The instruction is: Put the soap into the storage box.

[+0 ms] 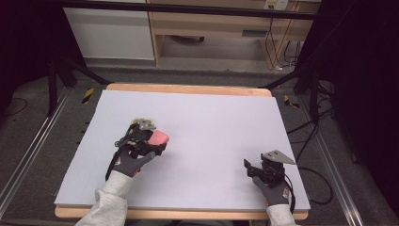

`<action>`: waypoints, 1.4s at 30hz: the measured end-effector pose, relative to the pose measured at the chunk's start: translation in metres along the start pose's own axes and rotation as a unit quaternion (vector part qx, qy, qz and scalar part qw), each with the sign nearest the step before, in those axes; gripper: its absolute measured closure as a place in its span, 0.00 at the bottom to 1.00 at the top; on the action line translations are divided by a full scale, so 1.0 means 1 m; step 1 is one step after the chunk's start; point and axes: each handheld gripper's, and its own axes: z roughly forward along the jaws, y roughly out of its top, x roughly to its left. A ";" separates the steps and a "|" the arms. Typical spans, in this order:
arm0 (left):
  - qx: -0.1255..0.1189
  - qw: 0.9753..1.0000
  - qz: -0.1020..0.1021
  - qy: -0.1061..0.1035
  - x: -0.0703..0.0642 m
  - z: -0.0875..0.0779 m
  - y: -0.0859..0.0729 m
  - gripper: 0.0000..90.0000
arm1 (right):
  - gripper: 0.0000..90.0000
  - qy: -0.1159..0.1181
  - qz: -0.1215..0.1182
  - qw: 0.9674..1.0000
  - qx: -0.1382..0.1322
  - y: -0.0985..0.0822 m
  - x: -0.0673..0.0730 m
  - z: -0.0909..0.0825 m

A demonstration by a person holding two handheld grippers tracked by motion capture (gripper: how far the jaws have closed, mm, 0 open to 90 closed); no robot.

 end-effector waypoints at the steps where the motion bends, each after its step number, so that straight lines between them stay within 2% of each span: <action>1: -0.002 1.000 -0.004 0.001 0.002 -0.001 0.000 0.41 | 0.30 0.000 0.000 1.000 0.000 0.000 0.000 0.000; 15: -0.023 0.999 -0.031 0.026 0.028 -0.015 0.001 0.41 | 0.30 0.000 0.000 1.000 0.002 0.001 0.001 0.000; 27: -0.028 0.998 -0.043 0.040 0.039 -0.016 0.002 0.41 | 0.31 -0.001 -0.002 1.000 0.004 0.001 0.001 0.001; 30: -0.028 0.997 -0.045 0.049 0.042 -0.016 0.002 0.41 | 0.31 -0.001 -0.002 1.000 0.003 0.001 0.002 0.001; 42: -0.016 0.996 -0.064 0.062 0.062 -0.004 0.005 0.41 | 0.31 0.000 -0.002 1.000 0.007 0.001 0.001 0.003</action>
